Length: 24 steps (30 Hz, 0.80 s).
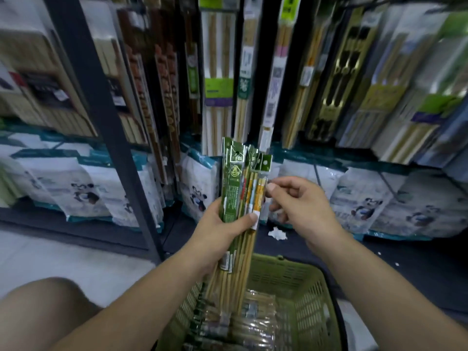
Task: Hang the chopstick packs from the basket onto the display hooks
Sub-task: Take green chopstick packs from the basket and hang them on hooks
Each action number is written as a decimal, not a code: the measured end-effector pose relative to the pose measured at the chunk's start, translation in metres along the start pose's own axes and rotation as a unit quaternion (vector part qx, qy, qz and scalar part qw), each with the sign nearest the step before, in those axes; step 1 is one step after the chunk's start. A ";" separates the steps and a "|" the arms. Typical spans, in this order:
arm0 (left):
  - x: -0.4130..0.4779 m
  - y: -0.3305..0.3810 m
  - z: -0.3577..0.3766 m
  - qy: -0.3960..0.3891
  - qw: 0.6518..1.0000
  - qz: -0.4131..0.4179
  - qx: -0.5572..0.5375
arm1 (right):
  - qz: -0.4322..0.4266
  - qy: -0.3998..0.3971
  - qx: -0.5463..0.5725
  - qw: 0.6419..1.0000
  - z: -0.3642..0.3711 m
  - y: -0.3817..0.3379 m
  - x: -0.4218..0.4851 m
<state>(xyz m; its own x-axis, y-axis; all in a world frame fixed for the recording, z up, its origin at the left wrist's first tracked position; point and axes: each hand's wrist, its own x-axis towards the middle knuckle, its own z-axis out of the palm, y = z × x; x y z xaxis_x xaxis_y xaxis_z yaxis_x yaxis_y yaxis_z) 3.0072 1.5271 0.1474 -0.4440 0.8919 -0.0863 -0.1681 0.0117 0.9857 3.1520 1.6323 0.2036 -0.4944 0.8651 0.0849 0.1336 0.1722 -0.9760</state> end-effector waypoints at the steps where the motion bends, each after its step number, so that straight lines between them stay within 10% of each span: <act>1: 0.002 0.010 0.003 -0.011 1.000 0.018 0.006 | -0.016 0.015 0.009 1.000 -0.004 -0.012 0.004; 24: 0.068 0.119 0.024 -0.006 0.981 0.191 -0.003 | -0.207 0.195 0.039 0.958 -0.050 -0.183 0.084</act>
<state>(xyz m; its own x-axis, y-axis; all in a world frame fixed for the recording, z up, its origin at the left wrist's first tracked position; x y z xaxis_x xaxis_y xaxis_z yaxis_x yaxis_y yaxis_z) 2.9779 1.5998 0.2622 -0.4644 0.8361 0.2920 0.0041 -0.3277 0.9448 3.1289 1.6974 0.3997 -0.1301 0.8430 0.5219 -0.0764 0.5162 -0.8530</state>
